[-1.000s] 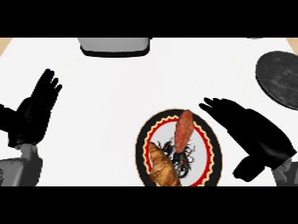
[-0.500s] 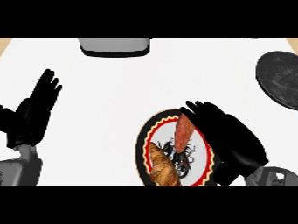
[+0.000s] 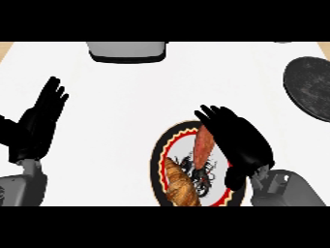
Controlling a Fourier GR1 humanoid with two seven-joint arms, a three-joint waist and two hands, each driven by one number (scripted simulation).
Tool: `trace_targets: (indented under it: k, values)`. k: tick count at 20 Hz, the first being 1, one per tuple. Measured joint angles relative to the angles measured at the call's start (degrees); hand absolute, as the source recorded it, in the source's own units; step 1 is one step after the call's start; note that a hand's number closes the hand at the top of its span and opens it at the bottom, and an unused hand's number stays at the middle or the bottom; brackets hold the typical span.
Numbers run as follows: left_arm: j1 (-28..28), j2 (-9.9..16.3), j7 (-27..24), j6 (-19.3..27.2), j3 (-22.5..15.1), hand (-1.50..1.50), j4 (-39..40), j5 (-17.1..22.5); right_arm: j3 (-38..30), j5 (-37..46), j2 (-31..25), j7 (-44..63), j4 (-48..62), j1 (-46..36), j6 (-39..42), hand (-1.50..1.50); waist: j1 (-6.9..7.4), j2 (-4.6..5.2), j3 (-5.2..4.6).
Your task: Pick the sweet potato from the plate and place it in the pan
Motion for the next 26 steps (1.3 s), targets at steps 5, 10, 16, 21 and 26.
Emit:
trace_targets:
  k: [5,10,16,21,26]
  values:
    - [-0.43,-0.66,0.38,0.11,0.18,0.0,-0.17,-0.48,-1.15,2.6,2.85,-2.32,3.38,-0.02,-0.3,-1.5,-0.04,-0.01,0.0]
    - [-0.01,-0.02,1.36,-0.98,1.08,0.0,-1.2,0.03,-2.35,5.48,4.43,-6.09,10.4,-1.41,-2.18,-1.5,0.05,0.01,0.01]
    - [-0.24,-0.58,1.71,-0.93,1.03,0.0,-1.59,-0.59,-3.66,8.67,7.06,-10.61,17.02,-1.88,-6.66,-1.5,0.04,0.02,0.01]
    - [0.34,-0.87,0.26,-1.8,1.58,0.0,-0.5,-0.59,-4.94,10.35,9.24,-13.19,20.57,-1.71,-8.18,-1.5,0.02,0.01,0.01]
    - [0.44,-1.13,0.63,-1.69,1.72,0.0,-1.0,-0.77,-6.01,11.68,11.4,-16.39,27.02,-4.41,-9.85,1.5,0.1,-0.01,-0.02]
